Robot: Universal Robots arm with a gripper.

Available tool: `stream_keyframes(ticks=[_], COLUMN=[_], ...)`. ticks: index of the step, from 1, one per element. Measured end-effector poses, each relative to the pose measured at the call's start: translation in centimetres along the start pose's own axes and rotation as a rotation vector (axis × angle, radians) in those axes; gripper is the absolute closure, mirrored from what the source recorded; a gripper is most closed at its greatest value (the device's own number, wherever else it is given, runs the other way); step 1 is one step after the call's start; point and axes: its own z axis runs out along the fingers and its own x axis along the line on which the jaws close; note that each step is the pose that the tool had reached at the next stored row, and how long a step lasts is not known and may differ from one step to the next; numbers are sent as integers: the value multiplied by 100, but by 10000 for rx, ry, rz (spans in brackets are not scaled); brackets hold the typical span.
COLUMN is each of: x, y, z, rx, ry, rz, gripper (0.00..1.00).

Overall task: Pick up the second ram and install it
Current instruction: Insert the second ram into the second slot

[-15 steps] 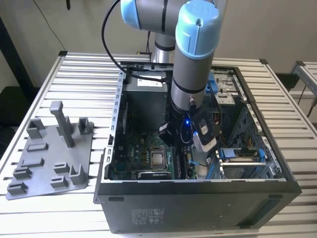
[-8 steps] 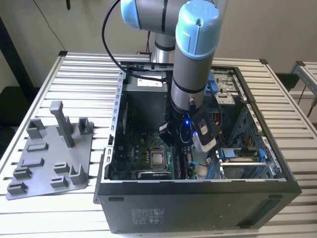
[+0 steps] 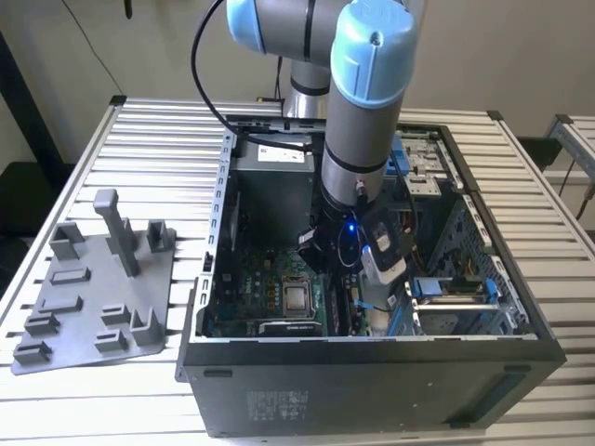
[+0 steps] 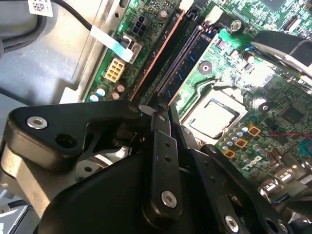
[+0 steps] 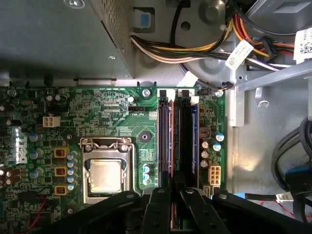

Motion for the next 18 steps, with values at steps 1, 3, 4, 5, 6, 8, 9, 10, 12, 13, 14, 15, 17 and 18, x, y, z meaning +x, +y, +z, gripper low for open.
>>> stream_keyframes(ticks=[1, 3, 4, 5, 6, 8, 9, 10, 12, 13, 14, 15, 17, 18], x=[0, -1, -1, -2, -2, -3, -4, -4, -4, -4, -4, -4, -4, -4], y=[0, -4, -7, -10, -13, -18, -18, -19, -20, -20, -20, -20, -20, -20], z=[0, -1, -1, -1, -1, 0, 0, 0, 0, 0, 0, 0, 0, 0], rx=[1, 2, 2, 3, 3, 3, 2, 2, 3, 4, 3, 4, 4, 4], ry=[2, 8, 12, 17, 23, 36, 42, 47, 49, 51, 51, 51, 52, 52], rz=[6, 19, 25, 31, 38, 51, 57, 61, 63, 63, 63, 63, 63, 63], gripper=[86, 86, 86, 86, 86, 86, 86, 86, 86, 86, 86, 86, 86, 86])
